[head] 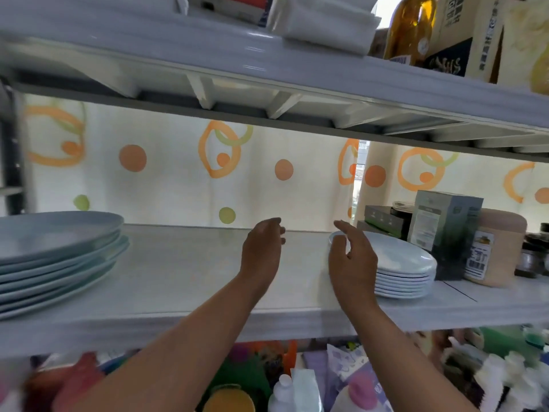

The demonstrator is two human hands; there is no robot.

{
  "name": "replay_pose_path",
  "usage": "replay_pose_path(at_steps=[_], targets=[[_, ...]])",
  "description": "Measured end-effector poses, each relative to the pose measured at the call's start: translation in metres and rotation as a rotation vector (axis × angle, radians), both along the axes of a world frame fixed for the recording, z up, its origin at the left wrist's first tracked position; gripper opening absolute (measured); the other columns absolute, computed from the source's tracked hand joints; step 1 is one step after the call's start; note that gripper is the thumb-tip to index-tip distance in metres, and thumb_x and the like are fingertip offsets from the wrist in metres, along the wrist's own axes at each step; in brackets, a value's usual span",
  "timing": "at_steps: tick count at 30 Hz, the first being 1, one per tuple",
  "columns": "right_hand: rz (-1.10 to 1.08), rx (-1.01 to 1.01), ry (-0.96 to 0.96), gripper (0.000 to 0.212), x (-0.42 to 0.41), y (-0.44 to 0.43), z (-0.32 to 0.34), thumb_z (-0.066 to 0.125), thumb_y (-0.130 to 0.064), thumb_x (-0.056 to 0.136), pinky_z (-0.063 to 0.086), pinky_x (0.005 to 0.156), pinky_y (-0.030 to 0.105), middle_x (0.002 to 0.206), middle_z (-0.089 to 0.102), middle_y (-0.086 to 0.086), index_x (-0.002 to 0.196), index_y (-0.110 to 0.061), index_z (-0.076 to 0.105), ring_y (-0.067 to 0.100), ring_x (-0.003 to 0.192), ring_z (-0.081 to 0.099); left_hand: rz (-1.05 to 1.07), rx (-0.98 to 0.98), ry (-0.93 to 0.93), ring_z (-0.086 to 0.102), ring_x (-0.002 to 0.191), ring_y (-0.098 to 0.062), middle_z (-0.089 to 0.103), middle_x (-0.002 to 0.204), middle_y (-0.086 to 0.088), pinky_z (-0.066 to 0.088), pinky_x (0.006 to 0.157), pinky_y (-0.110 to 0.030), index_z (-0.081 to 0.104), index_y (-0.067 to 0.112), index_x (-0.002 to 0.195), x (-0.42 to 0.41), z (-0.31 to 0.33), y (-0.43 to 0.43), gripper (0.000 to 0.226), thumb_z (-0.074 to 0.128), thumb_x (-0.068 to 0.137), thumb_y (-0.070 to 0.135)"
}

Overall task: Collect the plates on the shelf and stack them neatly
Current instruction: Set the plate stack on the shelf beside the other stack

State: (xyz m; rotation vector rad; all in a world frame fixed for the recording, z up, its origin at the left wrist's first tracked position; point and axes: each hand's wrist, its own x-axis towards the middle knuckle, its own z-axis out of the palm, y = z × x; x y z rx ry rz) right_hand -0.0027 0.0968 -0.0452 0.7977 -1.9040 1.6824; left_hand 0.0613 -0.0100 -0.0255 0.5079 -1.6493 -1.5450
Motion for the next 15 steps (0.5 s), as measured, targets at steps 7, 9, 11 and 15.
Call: replay_pose_path(at_steps=[7,9,11,15], targets=[[0.237,0.039,0.030,0.036,0.071,-0.083,0.003,0.042,-0.009,0.093,0.041,0.103,0.038,0.131,0.057,0.002,0.125,-0.015,0.056,0.020,0.121,0.050,0.258,-0.185,-0.028,0.059,0.114,-0.020,0.067,0.120,0.002,0.044,0.103,-0.042,0.066,0.025,0.109,0.105,0.013,-0.048,0.033,0.039,0.092,0.029],[0.325,0.054,0.032,0.036,0.096,-0.109,0.003,0.042,-0.010,0.093,0.040,0.106,0.039,0.133,0.056,0.002,0.126,-0.014,0.055,0.020,0.123,0.049,0.342,-0.197,-0.022,0.058,0.116,-0.019,0.065,0.123,0.002,0.044,0.104,-0.040,0.065,0.023,0.116,0.134,0.016,-0.064,0.035,0.038,0.093,0.026],[0.394,0.055,0.047,0.037,0.118,-0.133,0.002,0.043,-0.010,0.092,0.039,0.107,0.041,0.134,0.055,0.004,0.127,-0.012,0.055,0.020,0.125,0.048,0.412,-0.182,-0.014,0.059,0.115,-0.020,0.066,0.122,0.002,0.044,0.104,-0.039,0.066,0.023,0.114,0.160,0.020,-0.079,0.035,0.039,0.092,0.026],[0.529,0.052,0.043,0.038,0.157,-0.173,0.007,0.042,-0.011,0.092,0.039,0.106,0.033,0.133,0.056,0.004,0.128,-0.011,0.054,0.018,0.123,0.049,0.516,-0.196,0.065,0.062,0.100,-0.018,0.068,0.101,0.004,0.048,0.101,-0.044,0.066,0.027,0.096,0.205,0.024,-0.095,0.028,0.040,0.091,0.020]])
